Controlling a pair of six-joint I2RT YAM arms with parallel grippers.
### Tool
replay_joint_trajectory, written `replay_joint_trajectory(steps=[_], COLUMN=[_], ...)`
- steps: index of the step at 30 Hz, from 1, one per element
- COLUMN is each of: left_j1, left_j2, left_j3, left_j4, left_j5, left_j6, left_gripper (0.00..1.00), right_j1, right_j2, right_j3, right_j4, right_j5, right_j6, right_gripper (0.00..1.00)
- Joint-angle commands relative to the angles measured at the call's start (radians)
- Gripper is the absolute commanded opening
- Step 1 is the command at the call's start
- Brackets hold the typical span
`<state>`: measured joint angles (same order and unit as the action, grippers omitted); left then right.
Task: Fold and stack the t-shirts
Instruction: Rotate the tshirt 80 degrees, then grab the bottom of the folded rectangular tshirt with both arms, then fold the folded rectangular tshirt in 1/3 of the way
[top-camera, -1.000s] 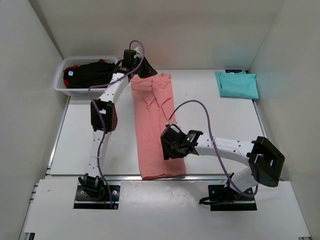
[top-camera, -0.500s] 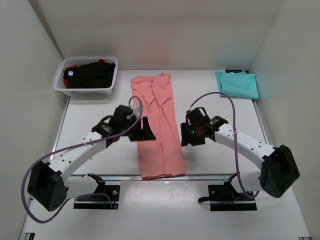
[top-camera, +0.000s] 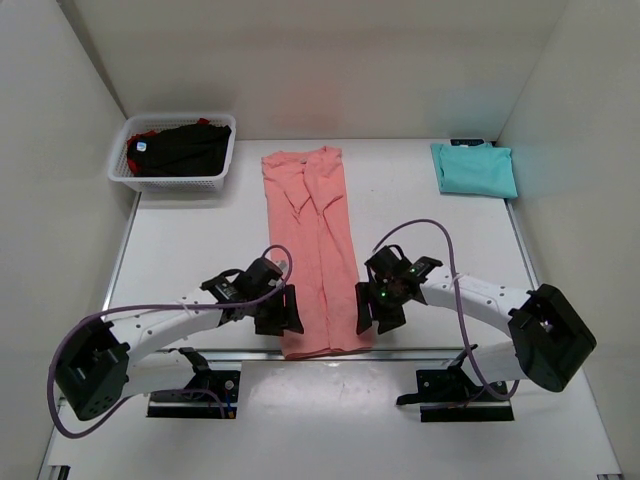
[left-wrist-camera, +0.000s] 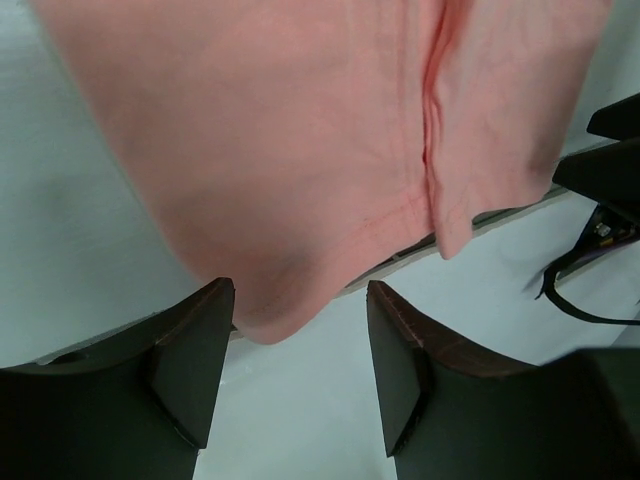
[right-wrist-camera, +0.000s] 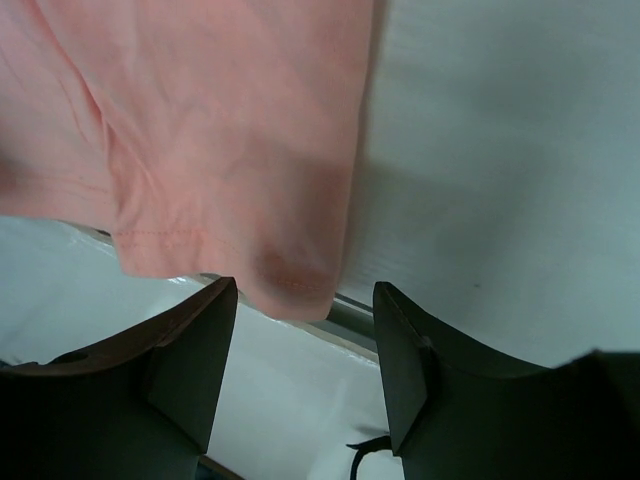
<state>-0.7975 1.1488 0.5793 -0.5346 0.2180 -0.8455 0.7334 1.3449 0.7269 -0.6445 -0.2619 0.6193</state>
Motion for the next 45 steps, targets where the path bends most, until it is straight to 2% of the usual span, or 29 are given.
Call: replay_joint_trajectory(steps=[1, 9, 14, 17, 22, 23, 24, 25, 26, 28, 34, 40, 45], left_j1=[-0.026, -0.054, -0.057, -0.066, -0.074, -0.072, -0.069, -0.062, -0.057, -0.045, 0.073, 0.219, 0.372], left_j2=[-0.020, 0.026, 0.008, 0.009, 0.086, 0.106, 0.111, 0.123, 0.124, 0.108, 0.029, 0.098, 0.164], left_j3=[-0.025, -0.030, -0.053, -0.078, -0.078, -0.061, -0.043, -0.029, -0.006, 0.046, 0.131, 0.278, 0.315], left_j4=[-0.027, -0.062, -0.074, -0.027, 0.051, 0.064, 0.061, 0.070, 0.055, 0.018, -0.056, -0.099, -0.022], left_j5=[-0.037, -0.025, -0.031, -0.034, -0.034, -0.042, -0.043, -0.034, -0.028, -0.023, -0.010, -0.022, 0.026], left_j6=[-0.033, -0.037, -0.063, -0.076, -0.064, -0.057, -0.049, -0.037, -0.023, -0.009, 0.014, 0.117, 0.152], left_gripper=[0.66, 0.66, 0.65, 0.63, 0.58, 0.54, 0.46, 0.24, 0.09, 0.00, 0.00, 0.00, 0.00], right_j1=[0.008, 0.026, 0.031, 0.043, 0.057, 0.054, 0.054, 0.046, 0.043, 0.023, -0.075, -0.152, -0.271], right_j2=[-0.009, 0.010, 0.026, 0.040, 0.079, 0.080, 0.083, 0.089, 0.094, 0.099, 0.134, 0.267, 0.354], right_j3=[-0.043, -0.081, -0.089, -0.087, -0.057, -0.052, -0.032, -0.024, -0.002, 0.038, 0.195, 0.414, 0.512], right_j4=[0.071, 0.107, 0.121, 0.131, 0.121, 0.112, 0.100, 0.098, 0.071, 0.016, -0.115, -0.242, -0.209], right_j5=[-0.063, -0.109, -0.132, -0.138, -0.143, -0.145, -0.143, -0.148, -0.158, -0.171, -0.229, -0.215, -0.238], right_j6=[0.039, 0.062, 0.060, 0.063, 0.045, 0.037, 0.034, 0.022, 0.007, -0.027, -0.151, -0.276, -0.294], right_gripper=[0.54, 0.54, 0.49, 0.45, 0.44, 0.38, 0.27, 0.03, 0.01, 0.00, 0.00, 0.00, 0.00])
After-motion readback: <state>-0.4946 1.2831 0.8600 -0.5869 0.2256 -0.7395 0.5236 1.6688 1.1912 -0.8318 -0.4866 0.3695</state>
